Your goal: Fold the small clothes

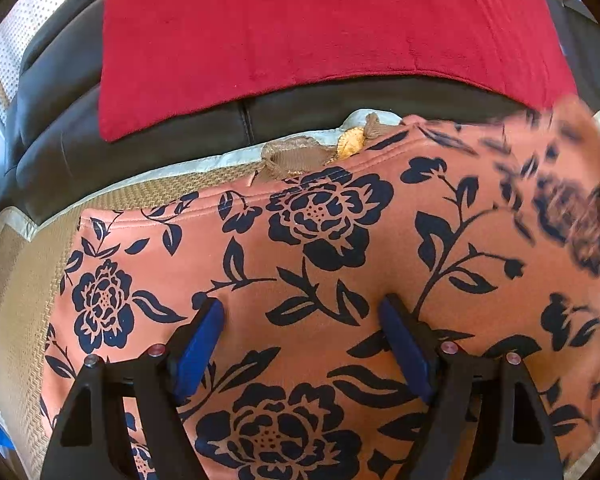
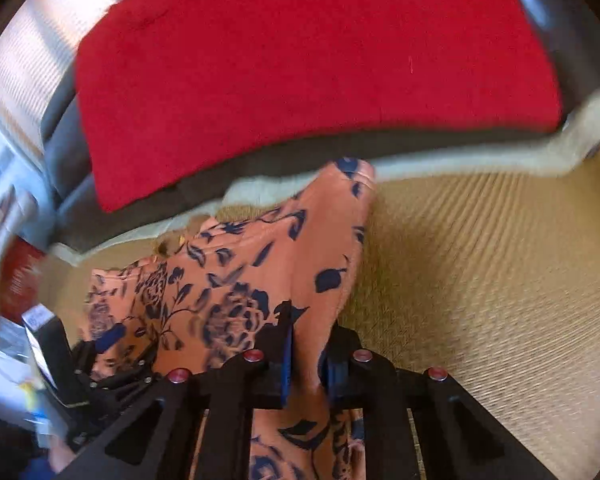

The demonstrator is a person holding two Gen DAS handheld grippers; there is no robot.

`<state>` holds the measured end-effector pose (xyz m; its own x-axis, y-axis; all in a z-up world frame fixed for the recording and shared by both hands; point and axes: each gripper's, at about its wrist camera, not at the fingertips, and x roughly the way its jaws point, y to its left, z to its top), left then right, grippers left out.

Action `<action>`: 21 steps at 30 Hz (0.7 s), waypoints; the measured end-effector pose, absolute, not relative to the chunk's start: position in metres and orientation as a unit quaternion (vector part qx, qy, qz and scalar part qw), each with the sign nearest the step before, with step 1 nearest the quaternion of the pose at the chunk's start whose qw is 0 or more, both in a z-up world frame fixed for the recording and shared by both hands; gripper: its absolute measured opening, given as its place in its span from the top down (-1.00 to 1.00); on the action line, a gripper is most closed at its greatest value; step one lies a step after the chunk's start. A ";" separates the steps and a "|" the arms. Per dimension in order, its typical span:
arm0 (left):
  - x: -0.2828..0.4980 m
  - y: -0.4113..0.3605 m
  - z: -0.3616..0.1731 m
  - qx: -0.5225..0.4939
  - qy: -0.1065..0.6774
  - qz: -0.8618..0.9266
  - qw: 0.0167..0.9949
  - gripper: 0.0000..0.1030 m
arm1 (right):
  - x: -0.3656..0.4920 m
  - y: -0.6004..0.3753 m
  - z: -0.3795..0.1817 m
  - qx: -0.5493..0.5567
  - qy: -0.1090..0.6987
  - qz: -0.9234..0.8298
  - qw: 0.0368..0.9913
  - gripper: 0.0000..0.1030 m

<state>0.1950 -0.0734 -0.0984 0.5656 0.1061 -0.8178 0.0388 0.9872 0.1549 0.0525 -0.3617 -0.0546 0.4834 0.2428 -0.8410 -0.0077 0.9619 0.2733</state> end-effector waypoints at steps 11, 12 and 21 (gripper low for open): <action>0.202 -0.074 -0.099 0.089 0.483 0.006 0.871 -0.61 | 0.021 -0.369 -0.019 0.219 0.443 0.085 0.865 -0.41; 0.201 -0.073 -0.098 0.085 0.485 0.005 0.870 -0.60 | 0.019 -0.357 -0.019 0.234 0.444 0.112 0.857 -0.41; 0.153 -0.026 -0.066 0.032 0.473 -0.013 0.880 -0.58 | 0.021 -0.351 -0.084 0.306 0.516 0.131 0.789 -0.41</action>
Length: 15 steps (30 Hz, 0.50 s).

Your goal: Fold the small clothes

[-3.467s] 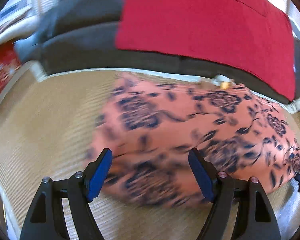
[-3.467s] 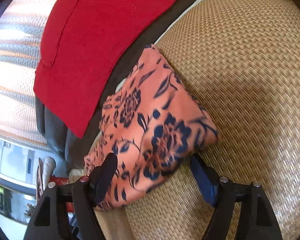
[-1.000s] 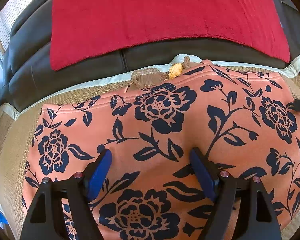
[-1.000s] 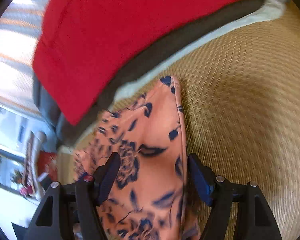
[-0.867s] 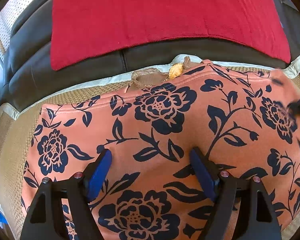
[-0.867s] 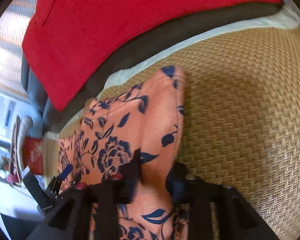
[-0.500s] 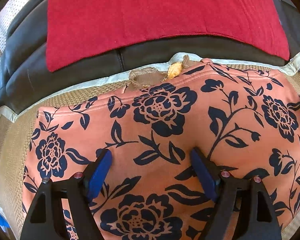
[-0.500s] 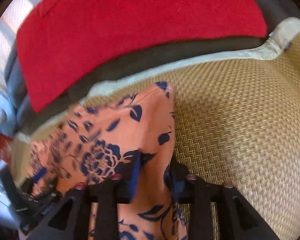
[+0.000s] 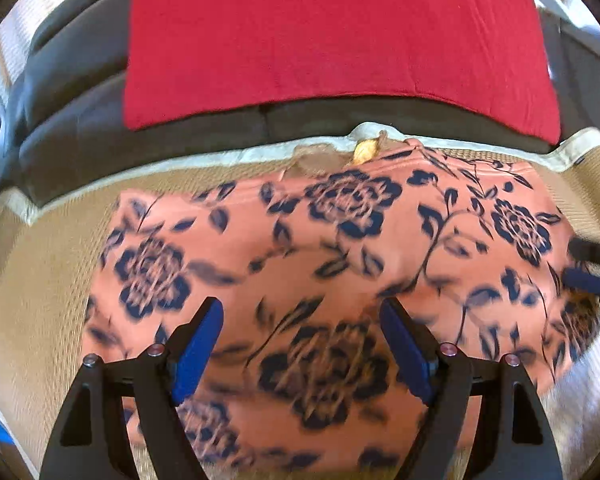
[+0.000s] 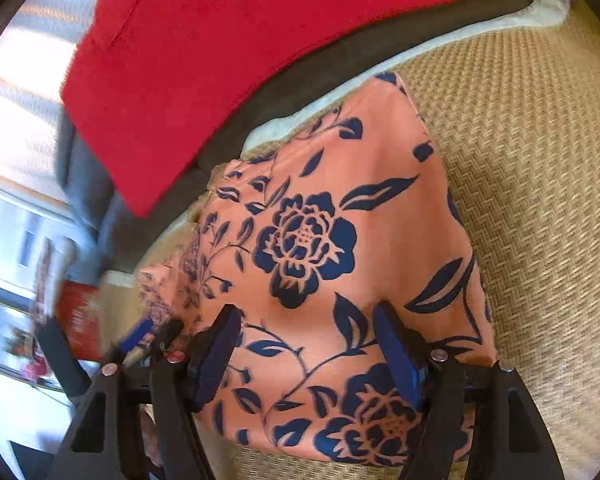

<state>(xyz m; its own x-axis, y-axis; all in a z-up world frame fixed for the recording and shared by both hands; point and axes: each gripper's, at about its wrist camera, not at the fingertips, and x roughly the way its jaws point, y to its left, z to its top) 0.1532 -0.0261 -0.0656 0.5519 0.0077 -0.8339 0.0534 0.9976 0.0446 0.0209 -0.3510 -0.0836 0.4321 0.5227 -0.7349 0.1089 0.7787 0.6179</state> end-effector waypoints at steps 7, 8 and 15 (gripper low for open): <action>0.131 0.053 -0.086 -0.006 0.488 0.054 0.871 -0.58 | 0.007 -0.346 -0.047 0.262 0.492 0.152 0.816 -0.60; 0.129 0.063 -0.092 -0.014 0.497 0.067 0.865 -0.58 | 0.014 -0.350 -0.065 0.257 0.521 0.120 0.805 -0.60; 0.125 0.101 -0.089 -0.044 0.488 0.073 0.869 -0.58 | 0.034 -0.362 -0.041 0.293 0.488 0.139 0.810 -0.61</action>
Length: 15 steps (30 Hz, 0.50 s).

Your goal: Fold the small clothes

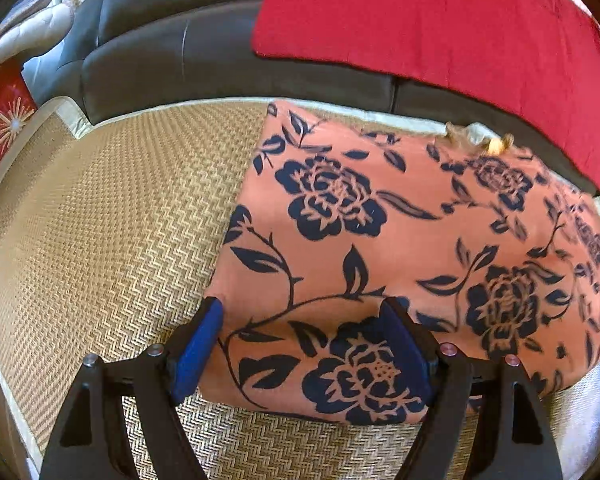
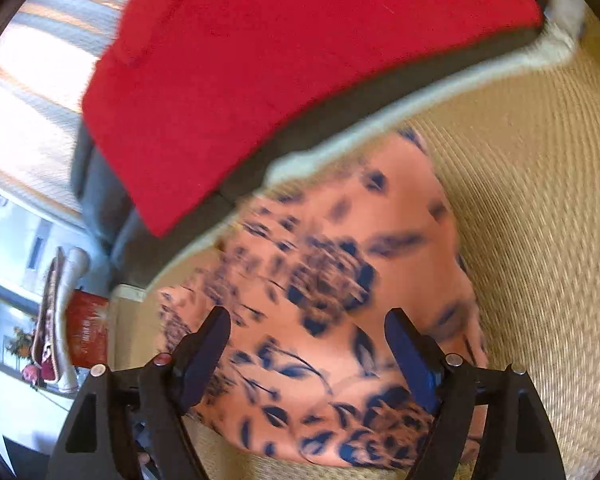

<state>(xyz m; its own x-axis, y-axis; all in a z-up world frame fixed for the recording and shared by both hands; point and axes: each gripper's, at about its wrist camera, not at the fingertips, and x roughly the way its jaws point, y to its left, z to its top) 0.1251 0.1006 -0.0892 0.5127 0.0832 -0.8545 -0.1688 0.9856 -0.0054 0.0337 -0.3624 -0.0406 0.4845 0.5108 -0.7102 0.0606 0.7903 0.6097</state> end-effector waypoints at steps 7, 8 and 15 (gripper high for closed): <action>0.126 0.132 -0.104 -0.070 0.509 0.097 0.852 -0.60 | 0.119 -0.377 -0.111 0.347 0.526 0.089 0.771 -0.59; 0.124 0.135 -0.102 -0.070 0.510 0.100 0.852 -0.60 | 0.121 -0.384 -0.114 0.367 0.519 0.088 0.767 -0.59; 0.112 0.152 -0.104 -0.062 0.514 0.130 0.846 -0.60 | 0.125 -0.386 -0.103 0.332 0.514 0.088 0.786 -0.63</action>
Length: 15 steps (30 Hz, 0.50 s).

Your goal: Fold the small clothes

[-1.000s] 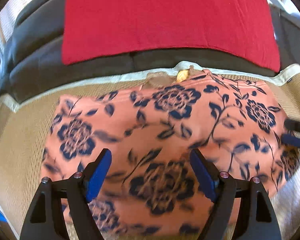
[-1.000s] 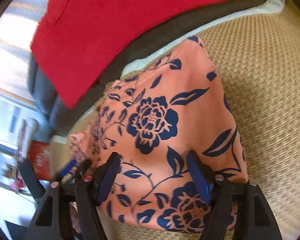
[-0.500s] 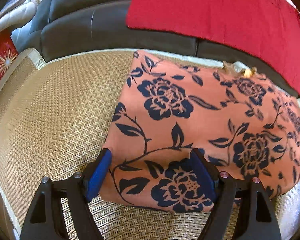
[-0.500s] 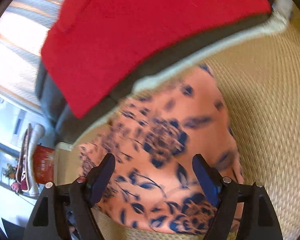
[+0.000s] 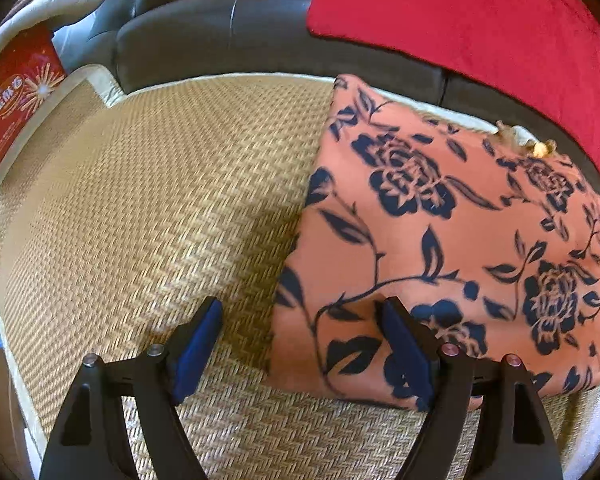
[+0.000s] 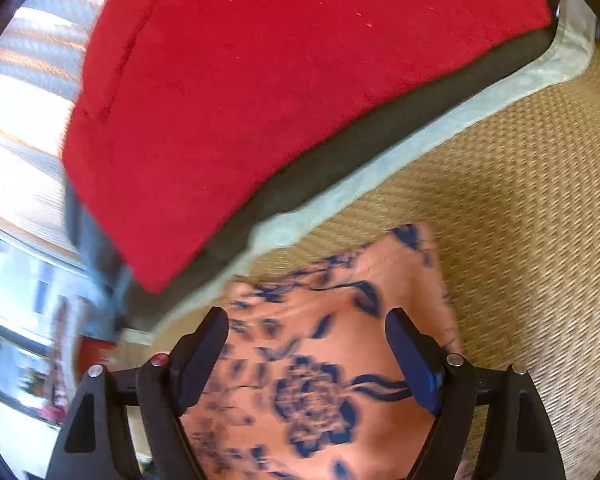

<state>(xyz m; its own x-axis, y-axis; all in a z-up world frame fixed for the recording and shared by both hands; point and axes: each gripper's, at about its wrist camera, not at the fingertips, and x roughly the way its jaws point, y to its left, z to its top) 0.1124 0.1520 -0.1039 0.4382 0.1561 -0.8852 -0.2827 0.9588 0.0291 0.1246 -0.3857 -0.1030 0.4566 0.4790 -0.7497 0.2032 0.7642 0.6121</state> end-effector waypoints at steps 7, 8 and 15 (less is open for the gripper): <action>0.088 0.153 -0.073 -0.066 0.484 0.140 0.861 -0.60 | 0.075 -0.391 -0.049 0.346 0.454 0.116 0.813 -0.63; 0.085 0.153 -0.068 -0.068 0.479 0.140 0.864 -0.60 | 0.057 -0.387 -0.040 0.343 0.443 0.125 0.819 -0.63; 0.064 0.120 -0.051 -0.058 0.463 0.113 0.877 -0.60 | -0.079 -0.374 -0.065 0.391 0.445 0.121 0.796 -0.66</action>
